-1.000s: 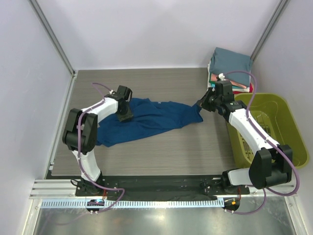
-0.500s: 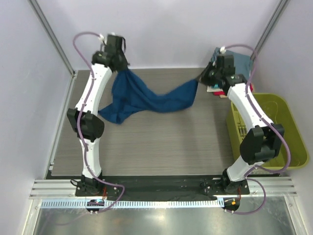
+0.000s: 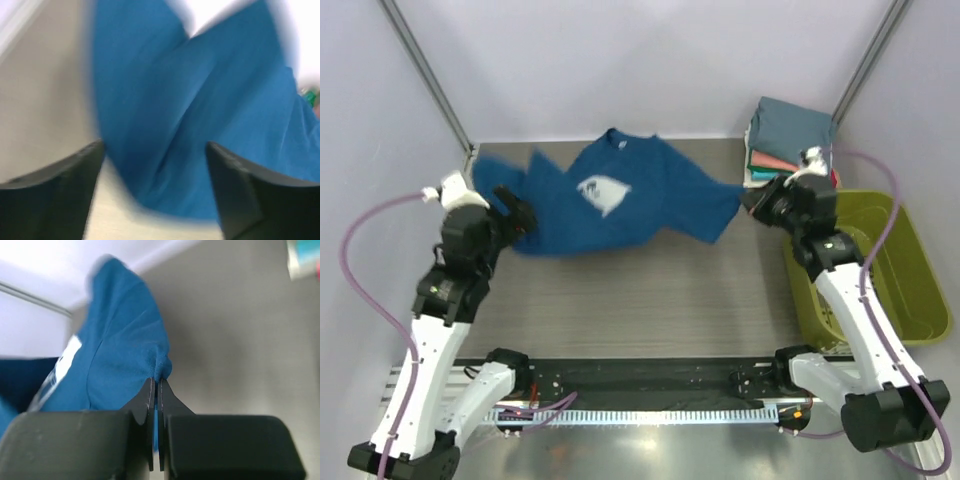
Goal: Fold and stack the t-shirts
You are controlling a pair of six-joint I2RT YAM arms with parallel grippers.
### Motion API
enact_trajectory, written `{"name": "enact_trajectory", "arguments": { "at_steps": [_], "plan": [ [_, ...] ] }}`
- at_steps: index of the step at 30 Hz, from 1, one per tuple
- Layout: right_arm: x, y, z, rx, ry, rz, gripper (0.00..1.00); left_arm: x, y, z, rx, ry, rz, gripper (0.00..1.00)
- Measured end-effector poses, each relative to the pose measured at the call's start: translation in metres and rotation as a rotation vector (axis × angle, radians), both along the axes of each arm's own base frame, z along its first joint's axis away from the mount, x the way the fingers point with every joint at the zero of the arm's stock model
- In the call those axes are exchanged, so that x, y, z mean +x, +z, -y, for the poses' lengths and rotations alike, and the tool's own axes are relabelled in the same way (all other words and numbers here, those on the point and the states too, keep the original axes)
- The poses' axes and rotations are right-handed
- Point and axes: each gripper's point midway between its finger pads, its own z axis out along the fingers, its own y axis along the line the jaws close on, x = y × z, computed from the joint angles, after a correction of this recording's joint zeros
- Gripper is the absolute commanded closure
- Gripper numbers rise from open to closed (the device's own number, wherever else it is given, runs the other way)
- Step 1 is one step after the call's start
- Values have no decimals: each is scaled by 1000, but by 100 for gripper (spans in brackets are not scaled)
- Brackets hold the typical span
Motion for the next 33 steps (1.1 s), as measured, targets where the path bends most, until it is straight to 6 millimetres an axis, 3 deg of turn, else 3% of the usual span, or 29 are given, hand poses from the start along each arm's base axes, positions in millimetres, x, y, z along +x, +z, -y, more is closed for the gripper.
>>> {"name": "enact_trajectory", "arguments": {
  "at_steps": [6,8,10,16,20,24,29,33],
  "plan": [
    [-31,-165,2,-48,0,-398,99,-30,-176,10,-87,30,-377,6],
    [-43,-186,5,-58,-5,-462,99,-46,-206,8,-110,55,-457,10],
    [-44,-189,5,-58,-6,-467,99,-50,-208,9,-136,67,-455,15],
    [-34,-182,3,-50,-1,-421,99,-29,-202,21,-162,41,-468,34],
    [-31,-186,1,-48,3,-426,99,-12,-234,39,-130,-13,-587,41],
    [-29,-190,0,-47,11,-435,99,-16,-266,67,-37,-110,-710,43],
    [-27,-194,-1,-52,20,-441,99,-8,-272,106,42,-217,-733,47],
    [-27,-197,-2,-55,24,-446,99,-1,-284,109,75,-213,-758,50]
  ]
}}
